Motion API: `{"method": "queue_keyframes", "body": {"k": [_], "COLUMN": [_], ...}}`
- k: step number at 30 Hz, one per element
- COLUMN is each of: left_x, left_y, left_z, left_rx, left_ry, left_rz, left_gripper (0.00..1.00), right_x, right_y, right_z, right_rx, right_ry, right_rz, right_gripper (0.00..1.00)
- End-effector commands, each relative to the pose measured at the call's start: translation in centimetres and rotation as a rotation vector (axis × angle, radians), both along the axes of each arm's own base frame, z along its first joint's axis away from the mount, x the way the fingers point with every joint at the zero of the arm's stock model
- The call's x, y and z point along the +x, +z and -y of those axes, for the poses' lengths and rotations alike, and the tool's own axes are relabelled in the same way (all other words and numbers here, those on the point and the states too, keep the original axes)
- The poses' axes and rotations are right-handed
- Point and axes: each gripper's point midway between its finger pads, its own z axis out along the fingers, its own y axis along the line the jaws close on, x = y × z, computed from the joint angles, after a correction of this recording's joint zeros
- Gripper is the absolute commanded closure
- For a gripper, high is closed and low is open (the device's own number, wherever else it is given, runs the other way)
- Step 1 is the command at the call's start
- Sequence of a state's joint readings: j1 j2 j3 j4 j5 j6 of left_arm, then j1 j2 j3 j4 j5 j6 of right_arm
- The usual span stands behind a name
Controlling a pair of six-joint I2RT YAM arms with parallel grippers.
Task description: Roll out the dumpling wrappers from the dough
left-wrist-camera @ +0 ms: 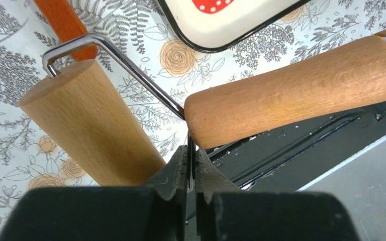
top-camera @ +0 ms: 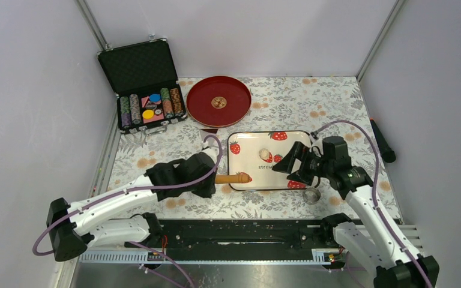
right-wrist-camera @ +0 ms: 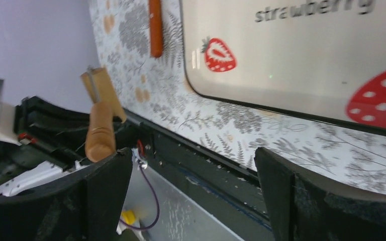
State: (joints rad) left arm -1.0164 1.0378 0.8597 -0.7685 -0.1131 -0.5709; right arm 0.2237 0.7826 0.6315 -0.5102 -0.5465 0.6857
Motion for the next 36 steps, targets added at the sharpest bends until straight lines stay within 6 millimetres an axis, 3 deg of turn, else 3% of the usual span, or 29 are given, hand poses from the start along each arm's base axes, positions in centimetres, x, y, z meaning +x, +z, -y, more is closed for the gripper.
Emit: {"method": "queue_keyframes", "body": {"k": [1, 8, 16, 24, 36], "left_x": [-0.6, -1.9, -2.5, -3.0, -3.3], "left_y": [1.1, 0.4, 0.6, 0.8, 0.2], "left_z": [1.3, 1.9, 2.3, 2.7, 2.6], "left_rx": [-0.108, -0.137, -0.153, -0.162, -0.156], "left_ry": [-0.002, -0.022, -0.022, -0.039, -0.018], "left_rz": [-0.004, -0.035, -0.042, -0.040, -0.055], "left_gripper": [1.00, 1.00, 1.00, 1.00, 1.00], "right_x": [-0.1, -2.1, -4.4, -5.3, -5.9], "right_y": [4.2, 5.3, 4.3, 2.9, 2.2], "right_z": [-4.2, -10.2, -15.8, -18.4, -19.6], "right_rx": [0.129, 0.172, 0.205, 0.172, 0.185], "right_ry": [0.124, 0.322, 0.441, 0.483, 0.493], "right_rz": [0.052, 0.019, -0.058, -0.102, -0.128], "right_gripper": [0.01, 0.03, 0.09, 0.17, 0.27]}}
